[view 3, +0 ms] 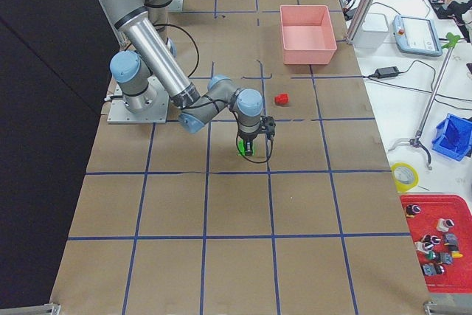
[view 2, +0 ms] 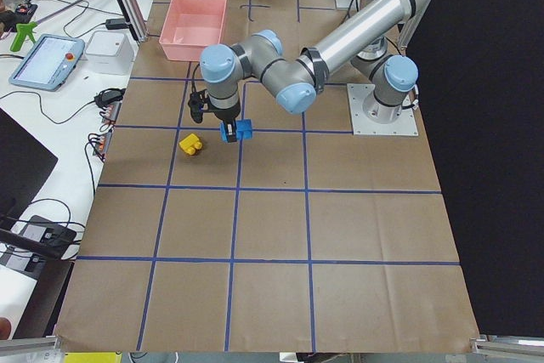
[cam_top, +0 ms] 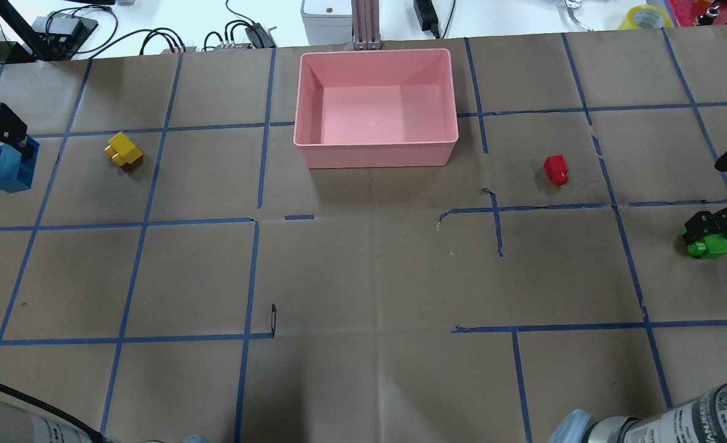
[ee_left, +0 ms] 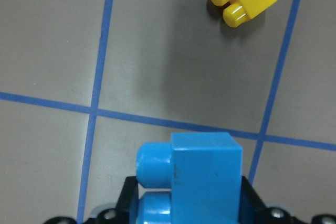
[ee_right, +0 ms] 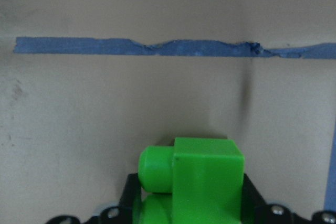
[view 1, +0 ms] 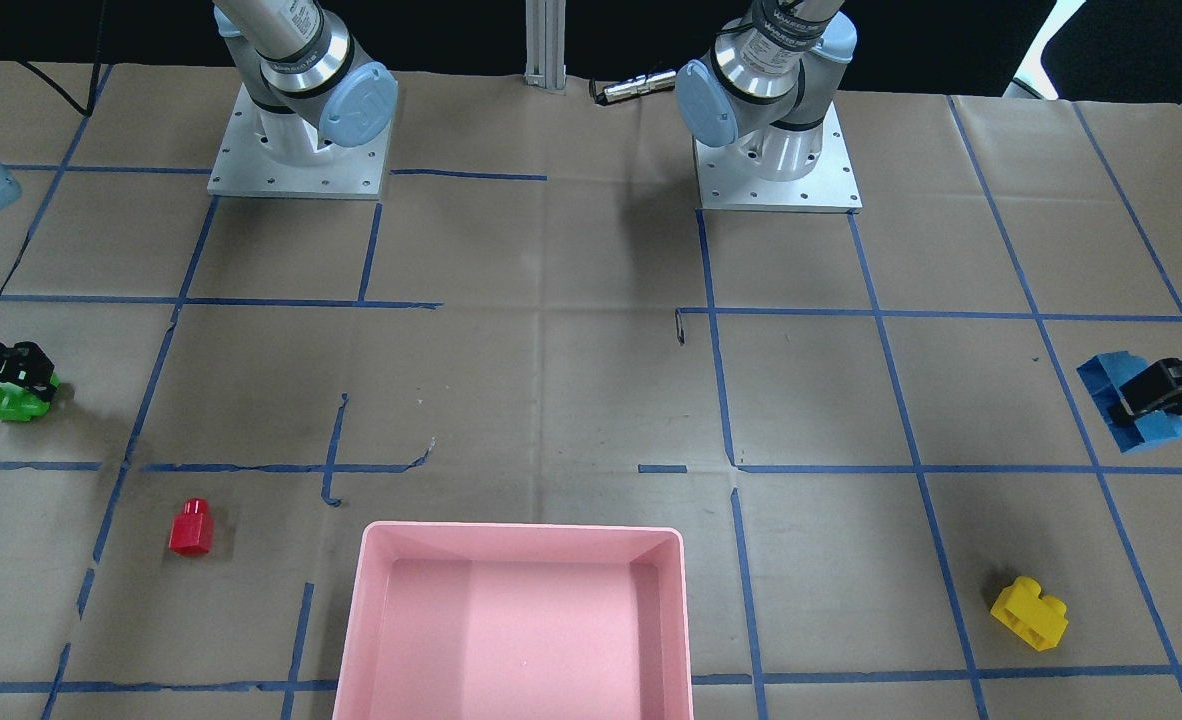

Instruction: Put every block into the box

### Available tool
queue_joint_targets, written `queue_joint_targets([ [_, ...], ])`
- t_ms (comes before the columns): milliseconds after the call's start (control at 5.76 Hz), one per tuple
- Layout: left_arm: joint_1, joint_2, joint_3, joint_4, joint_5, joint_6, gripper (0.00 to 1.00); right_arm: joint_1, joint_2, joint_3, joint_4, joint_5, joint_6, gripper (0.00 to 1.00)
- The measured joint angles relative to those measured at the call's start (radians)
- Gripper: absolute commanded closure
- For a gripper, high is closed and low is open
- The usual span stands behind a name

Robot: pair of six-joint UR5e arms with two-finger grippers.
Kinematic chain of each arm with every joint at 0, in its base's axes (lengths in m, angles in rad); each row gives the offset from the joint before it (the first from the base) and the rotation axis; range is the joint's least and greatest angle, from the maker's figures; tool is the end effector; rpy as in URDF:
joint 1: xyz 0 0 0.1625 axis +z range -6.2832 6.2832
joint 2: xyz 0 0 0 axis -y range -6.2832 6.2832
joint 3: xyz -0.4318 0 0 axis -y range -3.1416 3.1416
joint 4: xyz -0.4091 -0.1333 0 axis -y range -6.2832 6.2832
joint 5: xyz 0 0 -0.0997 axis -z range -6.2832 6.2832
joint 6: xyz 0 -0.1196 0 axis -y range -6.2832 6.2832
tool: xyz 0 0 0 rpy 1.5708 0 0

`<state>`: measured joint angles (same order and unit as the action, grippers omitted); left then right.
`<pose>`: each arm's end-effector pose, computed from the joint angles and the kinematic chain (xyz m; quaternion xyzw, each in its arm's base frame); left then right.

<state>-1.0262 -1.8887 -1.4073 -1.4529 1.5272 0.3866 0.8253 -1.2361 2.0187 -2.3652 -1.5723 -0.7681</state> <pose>0.2102 -0.6144 0.3867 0.0793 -0.9964 -0.0065 0.0277 -0.2638 -0.4819 0.1635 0.0113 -0.9999 0.0038 0.0046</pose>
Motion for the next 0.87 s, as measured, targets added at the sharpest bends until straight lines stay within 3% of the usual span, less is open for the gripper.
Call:
queue_joint_targets([
  [347,-0.212,-0.027,0.089,-0.013,-0.031,-0.128,0.71,0.003,-0.04,-0.074,0.124,-0.019,0.003,0.89],
  [868,-0.588,-0.227,0.393,-0.025,-0.03,-0.33,0.72,0.028,-0.114,-0.29,0.396,0.0,-0.007,0.92],
])
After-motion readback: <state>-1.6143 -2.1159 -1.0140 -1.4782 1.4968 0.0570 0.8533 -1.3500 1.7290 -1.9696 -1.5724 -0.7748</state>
